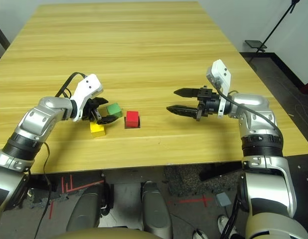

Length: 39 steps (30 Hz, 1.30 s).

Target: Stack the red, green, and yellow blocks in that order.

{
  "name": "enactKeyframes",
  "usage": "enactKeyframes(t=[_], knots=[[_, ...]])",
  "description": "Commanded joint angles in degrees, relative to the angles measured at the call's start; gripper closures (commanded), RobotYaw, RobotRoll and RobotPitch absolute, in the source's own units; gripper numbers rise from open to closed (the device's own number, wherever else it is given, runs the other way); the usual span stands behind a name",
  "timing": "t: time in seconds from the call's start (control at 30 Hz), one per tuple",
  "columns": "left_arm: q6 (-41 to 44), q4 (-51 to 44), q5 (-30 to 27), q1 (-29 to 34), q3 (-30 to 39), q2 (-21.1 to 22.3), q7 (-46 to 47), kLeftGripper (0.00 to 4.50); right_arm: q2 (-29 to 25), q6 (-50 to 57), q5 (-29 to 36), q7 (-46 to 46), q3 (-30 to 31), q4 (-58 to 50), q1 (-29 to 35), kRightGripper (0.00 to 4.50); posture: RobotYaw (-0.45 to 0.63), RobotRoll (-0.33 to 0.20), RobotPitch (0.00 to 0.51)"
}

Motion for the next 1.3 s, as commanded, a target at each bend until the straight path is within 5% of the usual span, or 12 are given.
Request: enactKeyframes(t=[0.03, 0.1, 0.3, 0.77, 1.3], knots=[[0.48, 2.12, 1.45, -1.02, -0.72, -1.37, 0.35, 0.19, 0.62, 1.63, 1.56, -1.02, -0.28, -2.57, 1.34, 0.01, 0.18, -0.069, 0.135], [0.37, 3.13, 2.07, -1.32, -0.83, -1.95, 0.4, 0.53, 0.95, 2.16, 1.85, -1.51, -0.35, -3.38, 1.68, 0.0, 0.18, -0.064, 0.139], [-0.18, 4.85, 3.71, -1.76, -1.76, -2.67, -0.47, 2.48, 1.07, 2.52, 2.64, -2.61, -0.12, -4.15, 2.18, 0.0, 0.17, -0.059, 0.143], [7.61, -6.41, -1.14, -11.29, -0.41, -3.84, -6.87, 2.48, 0.34, -1.19, 2.47, -1.35, -0.7, 1.26, 2.26, 0.0, 0.18, -0.034, 0.133], [5.87, -6.43, -0.57, -8.35, -5.16, -4.05, -9.62, 2.48, -0.71, -2.31, 3.01, -1.7, -2.15, 1.79, 4.86, 0.0, 0.13, -0.027, 0.138]])
